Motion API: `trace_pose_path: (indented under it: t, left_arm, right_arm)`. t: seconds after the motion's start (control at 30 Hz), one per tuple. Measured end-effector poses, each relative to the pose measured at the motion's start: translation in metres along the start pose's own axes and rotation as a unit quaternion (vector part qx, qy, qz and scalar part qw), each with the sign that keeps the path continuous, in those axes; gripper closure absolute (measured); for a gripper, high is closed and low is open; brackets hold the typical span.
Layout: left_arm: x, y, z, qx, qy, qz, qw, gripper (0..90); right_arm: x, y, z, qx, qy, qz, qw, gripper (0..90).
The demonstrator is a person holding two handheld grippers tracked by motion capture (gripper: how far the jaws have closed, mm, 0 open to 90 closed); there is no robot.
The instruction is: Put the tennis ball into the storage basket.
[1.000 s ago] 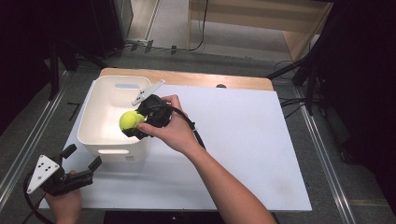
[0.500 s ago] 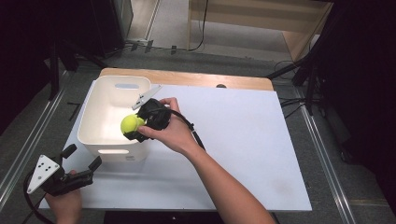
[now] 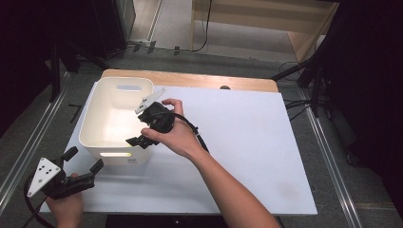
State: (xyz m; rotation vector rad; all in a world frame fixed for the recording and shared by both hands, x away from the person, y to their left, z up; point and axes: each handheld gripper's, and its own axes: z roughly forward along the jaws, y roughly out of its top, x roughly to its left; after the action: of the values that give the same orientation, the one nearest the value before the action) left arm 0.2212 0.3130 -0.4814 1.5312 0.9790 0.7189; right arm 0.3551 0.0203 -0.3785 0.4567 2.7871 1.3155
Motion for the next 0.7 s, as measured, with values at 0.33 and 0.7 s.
trace_pose_path:
  t: [0.33,0.7]
  left_arm:
    - [0.000,0.000,0.001,0.004,0.001,0.006,1.0000,2.8]
    - [-0.001,0.000,0.001,0.006,0.003,0.006,1.0000,2.9]
  right_arm:
    - [0.006,-0.012,-0.020,-0.030,-0.028,0.002,0.9991,0.0]
    - [0.007,-0.045,-0.045,-0.059,-0.062,0.028,0.9959,0.0]
